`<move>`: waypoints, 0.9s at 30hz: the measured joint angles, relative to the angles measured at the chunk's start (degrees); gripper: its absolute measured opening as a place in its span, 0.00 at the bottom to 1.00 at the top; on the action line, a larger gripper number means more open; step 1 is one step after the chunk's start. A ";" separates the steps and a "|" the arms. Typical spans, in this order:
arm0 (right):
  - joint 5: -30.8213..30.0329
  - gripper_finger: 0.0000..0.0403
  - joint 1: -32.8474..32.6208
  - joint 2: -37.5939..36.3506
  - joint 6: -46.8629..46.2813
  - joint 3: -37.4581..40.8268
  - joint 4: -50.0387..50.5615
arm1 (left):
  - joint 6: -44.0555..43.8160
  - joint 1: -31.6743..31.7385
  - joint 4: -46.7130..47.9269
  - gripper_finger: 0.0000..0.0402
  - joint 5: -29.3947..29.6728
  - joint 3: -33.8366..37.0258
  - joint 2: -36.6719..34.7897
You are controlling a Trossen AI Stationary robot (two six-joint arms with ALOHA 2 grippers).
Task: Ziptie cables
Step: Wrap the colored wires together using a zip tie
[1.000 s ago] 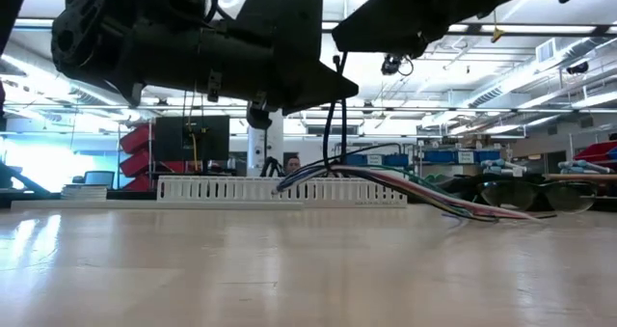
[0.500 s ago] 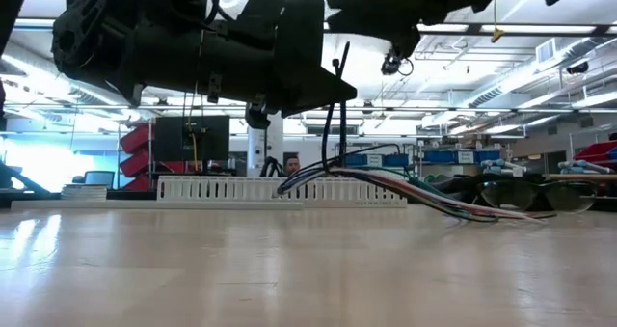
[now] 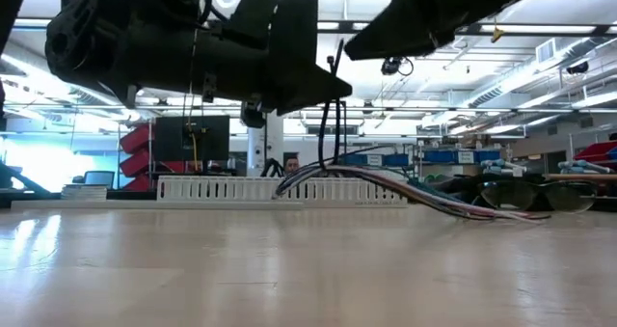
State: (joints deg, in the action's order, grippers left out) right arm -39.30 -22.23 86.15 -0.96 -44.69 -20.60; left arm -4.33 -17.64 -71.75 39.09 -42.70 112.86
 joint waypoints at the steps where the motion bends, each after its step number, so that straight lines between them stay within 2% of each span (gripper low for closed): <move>1: -0.02 0.33 0.10 0.00 -0.20 0.11 -0.48 | 0.69 -0.03 -0.62 0.00 0.01 0.00 0.00; 9: -0.55 0.33 0.65 -0.04 1.06 0.46 -4.03 | 1.18 -0.10 -0.96 0.00 -1.40 0.00 0.00; 12: 0.36 0.33 0.70 -0.04 2.05 0.44 -7.38 | 1.18 -0.10 -0.93 0.00 -1.46 0.00 0.00; 27: 3.92 0.33 0.73 -0.04 2.06 1.32 -10.25 | 2.22 0.26 -2.22 0.00 -2.50 -0.26 0.00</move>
State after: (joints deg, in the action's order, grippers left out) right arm -35.38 -21.50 86.11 1.10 -43.38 -30.85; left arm -2.11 -17.38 -73.97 36.59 -42.96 112.86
